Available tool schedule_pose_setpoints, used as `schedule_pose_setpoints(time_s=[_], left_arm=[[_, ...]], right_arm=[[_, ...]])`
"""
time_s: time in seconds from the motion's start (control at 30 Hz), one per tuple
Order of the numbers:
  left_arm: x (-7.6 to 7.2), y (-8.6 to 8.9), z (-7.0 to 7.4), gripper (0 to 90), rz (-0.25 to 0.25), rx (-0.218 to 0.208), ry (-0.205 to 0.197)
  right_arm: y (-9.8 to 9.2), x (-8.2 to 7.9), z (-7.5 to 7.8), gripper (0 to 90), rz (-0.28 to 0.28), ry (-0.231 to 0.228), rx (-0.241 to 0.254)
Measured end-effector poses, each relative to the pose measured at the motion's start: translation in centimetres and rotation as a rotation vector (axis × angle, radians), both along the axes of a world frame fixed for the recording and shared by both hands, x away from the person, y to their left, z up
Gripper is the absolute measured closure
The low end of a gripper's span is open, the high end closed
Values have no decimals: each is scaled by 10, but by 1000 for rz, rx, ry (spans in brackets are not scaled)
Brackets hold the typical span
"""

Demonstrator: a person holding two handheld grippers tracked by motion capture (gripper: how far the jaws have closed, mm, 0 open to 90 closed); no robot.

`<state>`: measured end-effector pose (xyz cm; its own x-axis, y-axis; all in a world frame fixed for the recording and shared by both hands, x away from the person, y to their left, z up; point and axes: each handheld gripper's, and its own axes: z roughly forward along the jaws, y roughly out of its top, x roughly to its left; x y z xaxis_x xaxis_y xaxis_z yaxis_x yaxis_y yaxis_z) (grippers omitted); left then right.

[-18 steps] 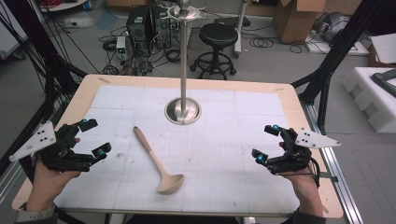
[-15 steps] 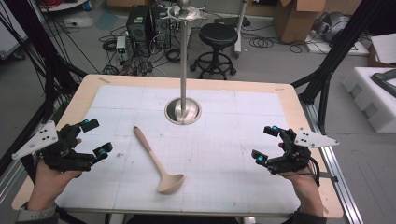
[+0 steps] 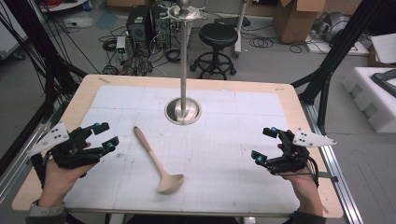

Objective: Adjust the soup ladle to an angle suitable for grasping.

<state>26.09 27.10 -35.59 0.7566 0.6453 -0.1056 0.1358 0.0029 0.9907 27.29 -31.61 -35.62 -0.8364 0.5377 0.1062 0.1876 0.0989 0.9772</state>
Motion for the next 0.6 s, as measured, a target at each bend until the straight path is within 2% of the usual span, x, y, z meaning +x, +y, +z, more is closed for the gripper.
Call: schedule_pose_setpoints(time_s=[0.03, 0.07, 0.27, 0.37, 0.4, 0.43, 0.47, 0.5, 0.6], left_arm=[[1, -2, -3, 380, 2, 2, 0], [4, -5, -8, 517, 27, 16, 15], [6, -11, -18, 868, 49, 40, 36], [8, -12, -25, 897, 43, 82, 47], [8, -12, -25, 897, 43, 82, 47], [11, -15, -29, 897, 38, 121, 65], [11, -15, -29, 897, 38, 121, 65], [15, -19, -34, 897, 30, 142, 82], [20, -24, -40, 897, 32, 167, 102]], right_arm=[[0, 0, 0, 22, 0, 0, 0], [0, 0, 0, 22, 2, -5, 0], [1, 1, -2, 22, 16, 7, 8], [3, 4, -5, 22, 23, 18, -1], [3, 4, -5, 22, 23, 18, -1], [4, 4, -6, 22, 29, 22, -1], [4, 4, -5, 22, 27, 23, 2], [4, 4, -5, 22, 28, 19, 4], [4, 3, -5, 22, 30, 14, 5]])
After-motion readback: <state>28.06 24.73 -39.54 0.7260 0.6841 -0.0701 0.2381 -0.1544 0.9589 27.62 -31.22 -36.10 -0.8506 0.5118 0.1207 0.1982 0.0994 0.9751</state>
